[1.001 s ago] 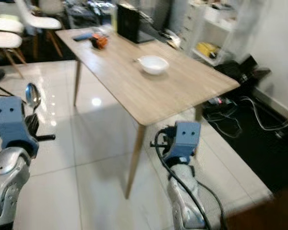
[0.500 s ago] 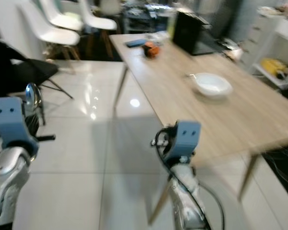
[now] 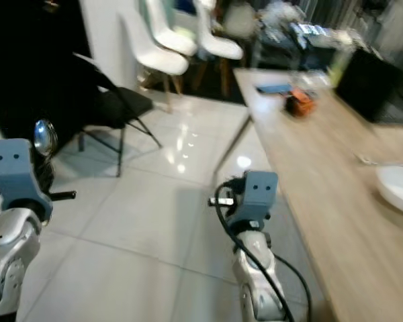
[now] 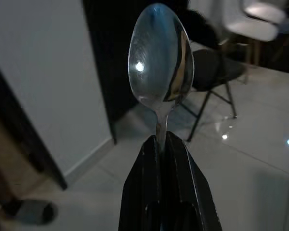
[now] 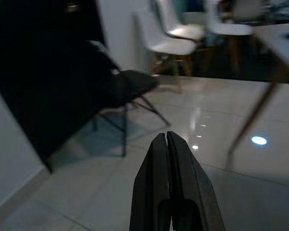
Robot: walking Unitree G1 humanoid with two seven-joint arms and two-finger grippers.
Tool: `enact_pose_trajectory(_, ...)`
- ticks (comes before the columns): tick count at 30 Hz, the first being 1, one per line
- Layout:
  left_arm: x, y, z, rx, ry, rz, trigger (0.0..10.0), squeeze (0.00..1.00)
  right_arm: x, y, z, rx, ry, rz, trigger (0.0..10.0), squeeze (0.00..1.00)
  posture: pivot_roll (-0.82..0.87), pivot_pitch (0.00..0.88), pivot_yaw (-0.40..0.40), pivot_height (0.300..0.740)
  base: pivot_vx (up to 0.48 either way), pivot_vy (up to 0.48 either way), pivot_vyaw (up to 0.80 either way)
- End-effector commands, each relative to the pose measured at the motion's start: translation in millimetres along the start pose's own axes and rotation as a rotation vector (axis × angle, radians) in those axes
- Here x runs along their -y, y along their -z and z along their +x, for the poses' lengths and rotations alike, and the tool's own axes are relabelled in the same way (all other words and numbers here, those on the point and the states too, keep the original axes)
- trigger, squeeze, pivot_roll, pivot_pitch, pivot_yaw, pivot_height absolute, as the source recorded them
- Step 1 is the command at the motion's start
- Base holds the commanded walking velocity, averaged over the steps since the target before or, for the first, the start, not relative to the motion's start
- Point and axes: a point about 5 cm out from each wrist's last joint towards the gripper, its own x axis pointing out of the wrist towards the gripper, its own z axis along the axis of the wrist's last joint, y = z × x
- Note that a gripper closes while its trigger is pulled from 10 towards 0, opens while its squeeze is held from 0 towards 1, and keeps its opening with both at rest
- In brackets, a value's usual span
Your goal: Setting the table
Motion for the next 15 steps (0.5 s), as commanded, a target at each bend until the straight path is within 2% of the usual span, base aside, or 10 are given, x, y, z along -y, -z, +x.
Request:
enact_pose_trajectory(1, 4.0, 0.2, -2.5, 0.004, 0.011, 0.0, 10.0, 0.0, 10.2, 3.8, -3.3, -0.016, 0.036, -0.008, 10.0, 0.0, 0.04, 0.123, 0.004, 0.74, 0.42, 0.0, 0.8)
enact_pose_trajectory(6, 4.0, -0.1, -2.6, 0.004, 0.01, 0.0, 10.0, 0.0, 10.1, 3.9, -3.5, -0.018, 0.037, -0.007, 10.0, 0.0, 0.04, 0.125, 0.004, 0.74, 0.416, 0.0, 0.73)
enact_pose_trajectory(15, 4.2, 0.6, -3.0, 0.0, 0.01, -0.001, 10.0, 0.0, 10.5, 4.2, -3.5, -0.022, 0.043, 0.005, 10.0, 0.0, 0.04, 0.131, 0.003, 0.74, 0.414, 0.0, 0.0)
